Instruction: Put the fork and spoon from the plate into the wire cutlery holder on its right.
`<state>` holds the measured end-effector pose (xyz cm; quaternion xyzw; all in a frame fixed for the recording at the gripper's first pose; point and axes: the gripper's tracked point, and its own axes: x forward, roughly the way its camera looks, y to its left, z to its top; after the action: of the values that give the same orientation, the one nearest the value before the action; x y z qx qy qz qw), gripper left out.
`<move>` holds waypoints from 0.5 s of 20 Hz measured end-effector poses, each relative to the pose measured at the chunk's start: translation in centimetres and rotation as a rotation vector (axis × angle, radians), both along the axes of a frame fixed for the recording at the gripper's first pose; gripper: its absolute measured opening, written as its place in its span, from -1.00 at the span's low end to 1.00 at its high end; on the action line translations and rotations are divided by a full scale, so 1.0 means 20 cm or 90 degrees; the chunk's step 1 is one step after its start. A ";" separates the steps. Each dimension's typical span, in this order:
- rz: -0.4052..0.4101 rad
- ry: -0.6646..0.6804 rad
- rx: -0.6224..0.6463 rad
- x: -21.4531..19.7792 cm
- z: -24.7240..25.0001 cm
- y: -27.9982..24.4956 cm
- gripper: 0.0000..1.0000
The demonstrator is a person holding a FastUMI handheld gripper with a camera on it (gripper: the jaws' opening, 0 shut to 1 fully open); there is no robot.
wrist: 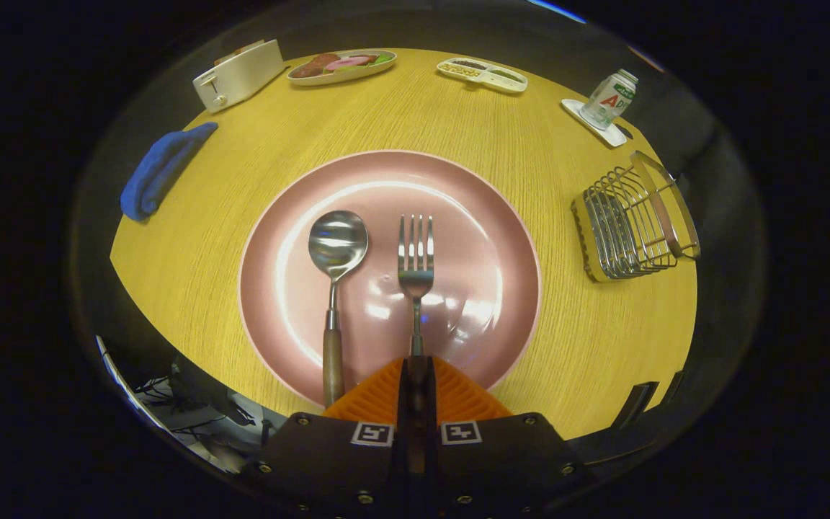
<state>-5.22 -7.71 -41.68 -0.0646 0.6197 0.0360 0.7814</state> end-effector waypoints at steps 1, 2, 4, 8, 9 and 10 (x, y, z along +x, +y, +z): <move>0.002 0.003 -0.003 0.00 -0.01 0.00 -0.91; -0.002 -0.003 -0.009 0.00 0.00 -0.01 -0.91; -0.026 -0.005 -0.029 0.02 0.01 -0.04 -0.96; -0.048 -0.035 -0.030 0.07 0.10 -0.06 -0.97; -0.051 -0.043 -0.033 0.09 0.12 -0.06 -0.97; -0.057 -0.051 -0.033 0.10 0.16 -0.05 -0.96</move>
<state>-3.19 -8.70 -38.53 -0.0586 0.5908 -0.0178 0.8045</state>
